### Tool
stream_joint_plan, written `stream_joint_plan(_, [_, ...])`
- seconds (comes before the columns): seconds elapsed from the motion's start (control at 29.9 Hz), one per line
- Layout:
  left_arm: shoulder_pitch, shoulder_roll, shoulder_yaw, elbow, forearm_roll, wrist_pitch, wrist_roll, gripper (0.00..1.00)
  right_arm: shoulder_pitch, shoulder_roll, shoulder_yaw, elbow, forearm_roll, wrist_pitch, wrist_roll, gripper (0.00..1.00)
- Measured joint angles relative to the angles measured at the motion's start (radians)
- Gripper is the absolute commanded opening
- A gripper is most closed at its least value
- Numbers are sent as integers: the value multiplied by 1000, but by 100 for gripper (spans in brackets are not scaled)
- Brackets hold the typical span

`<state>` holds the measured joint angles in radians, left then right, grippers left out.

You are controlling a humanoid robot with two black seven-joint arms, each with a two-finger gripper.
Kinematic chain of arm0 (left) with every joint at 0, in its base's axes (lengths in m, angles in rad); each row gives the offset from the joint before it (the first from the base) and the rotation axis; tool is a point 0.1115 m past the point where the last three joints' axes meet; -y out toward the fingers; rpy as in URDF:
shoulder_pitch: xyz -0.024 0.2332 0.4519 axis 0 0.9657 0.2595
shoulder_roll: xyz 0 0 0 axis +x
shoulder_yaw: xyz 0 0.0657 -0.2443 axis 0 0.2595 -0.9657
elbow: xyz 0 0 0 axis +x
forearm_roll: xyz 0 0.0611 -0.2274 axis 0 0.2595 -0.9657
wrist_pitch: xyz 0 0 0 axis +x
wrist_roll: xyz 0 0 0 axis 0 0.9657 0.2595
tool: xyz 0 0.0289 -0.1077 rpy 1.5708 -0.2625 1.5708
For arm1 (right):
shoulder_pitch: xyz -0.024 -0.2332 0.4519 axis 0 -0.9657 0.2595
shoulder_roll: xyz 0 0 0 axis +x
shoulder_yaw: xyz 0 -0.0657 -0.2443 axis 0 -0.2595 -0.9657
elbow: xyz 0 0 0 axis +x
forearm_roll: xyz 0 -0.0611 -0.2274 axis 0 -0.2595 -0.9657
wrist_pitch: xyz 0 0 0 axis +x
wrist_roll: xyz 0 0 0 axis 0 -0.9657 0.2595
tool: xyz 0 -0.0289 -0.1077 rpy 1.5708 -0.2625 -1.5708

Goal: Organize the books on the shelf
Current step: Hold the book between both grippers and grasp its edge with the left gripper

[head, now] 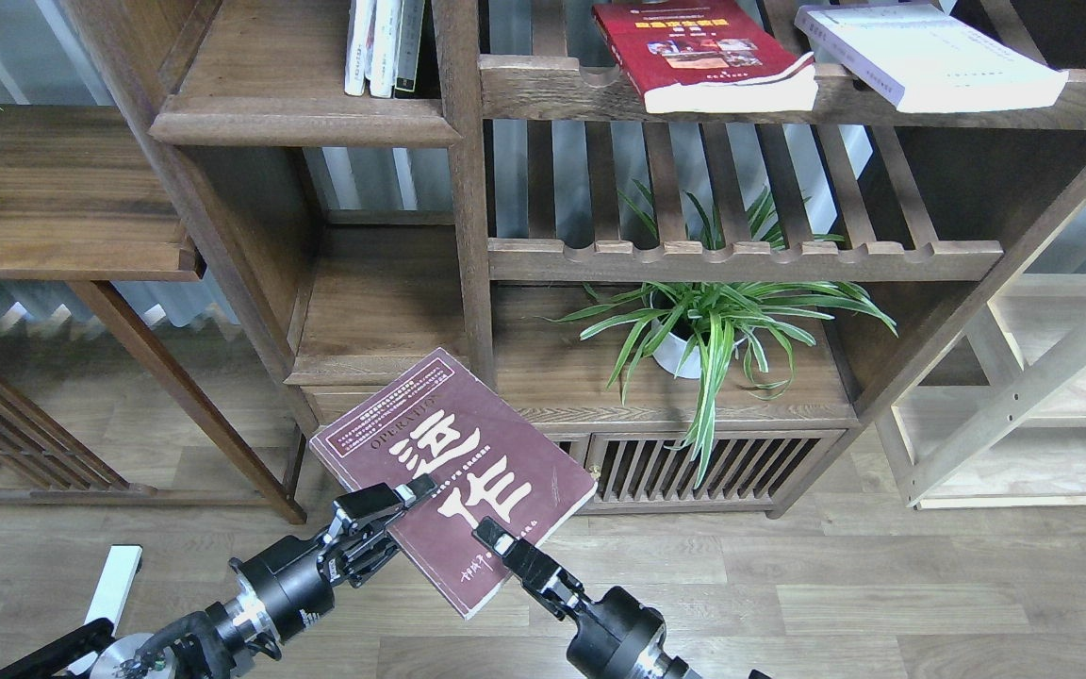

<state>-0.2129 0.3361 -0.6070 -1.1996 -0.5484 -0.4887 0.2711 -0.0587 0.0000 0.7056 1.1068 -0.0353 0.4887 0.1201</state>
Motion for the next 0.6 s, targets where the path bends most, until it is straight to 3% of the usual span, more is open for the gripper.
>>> stream_joint_plan(0.2, [-1, -1, 5, 0, -15, 0, 0, 5, 0, 0, -1, -1, 0, 0, 0, 4])
stream_joint_plan(0.6, [-1, 1, 6, -1, -22, 0, 0, 3, 3, 0, -2, -6, 0, 0, 1, 5])
